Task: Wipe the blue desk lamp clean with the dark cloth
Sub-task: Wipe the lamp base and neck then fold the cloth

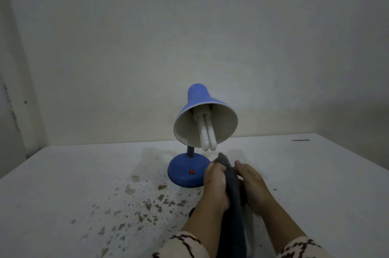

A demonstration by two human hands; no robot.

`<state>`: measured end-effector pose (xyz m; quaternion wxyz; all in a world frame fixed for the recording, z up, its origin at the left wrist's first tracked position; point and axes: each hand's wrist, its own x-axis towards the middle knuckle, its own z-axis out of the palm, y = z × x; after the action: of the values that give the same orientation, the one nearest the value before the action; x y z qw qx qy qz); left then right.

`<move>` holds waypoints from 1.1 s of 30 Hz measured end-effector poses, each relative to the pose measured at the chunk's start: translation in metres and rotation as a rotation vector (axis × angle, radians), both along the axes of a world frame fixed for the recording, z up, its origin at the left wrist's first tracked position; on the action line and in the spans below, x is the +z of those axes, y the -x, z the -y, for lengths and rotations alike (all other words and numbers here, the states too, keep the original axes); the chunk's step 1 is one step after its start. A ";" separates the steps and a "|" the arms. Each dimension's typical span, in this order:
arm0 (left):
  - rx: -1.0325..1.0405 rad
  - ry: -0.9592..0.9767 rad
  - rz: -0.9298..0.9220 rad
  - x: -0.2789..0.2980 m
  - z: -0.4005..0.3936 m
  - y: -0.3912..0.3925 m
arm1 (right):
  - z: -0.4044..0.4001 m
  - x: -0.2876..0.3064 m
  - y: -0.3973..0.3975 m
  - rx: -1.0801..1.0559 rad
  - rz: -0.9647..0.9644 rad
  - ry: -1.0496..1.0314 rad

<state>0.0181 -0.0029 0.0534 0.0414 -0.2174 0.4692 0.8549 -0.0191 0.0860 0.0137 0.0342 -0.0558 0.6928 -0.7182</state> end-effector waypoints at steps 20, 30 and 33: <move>0.114 1.480 -0.264 -0.053 0.101 0.016 | 0.023 -0.003 0.030 -0.242 -0.267 -0.337; -0.216 1.656 -0.107 -0.084 0.133 0.021 | 0.069 -0.020 0.045 -0.077 -0.350 -0.638; -0.219 1.639 -0.108 -0.085 0.133 0.020 | 0.076 -0.014 0.038 0.076 -0.457 -0.828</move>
<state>-0.0020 -0.1361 -0.0314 -0.0697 -0.0905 0.9634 0.2424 -0.0575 0.0102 -0.0001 -0.0736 -0.2195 0.9080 -0.3493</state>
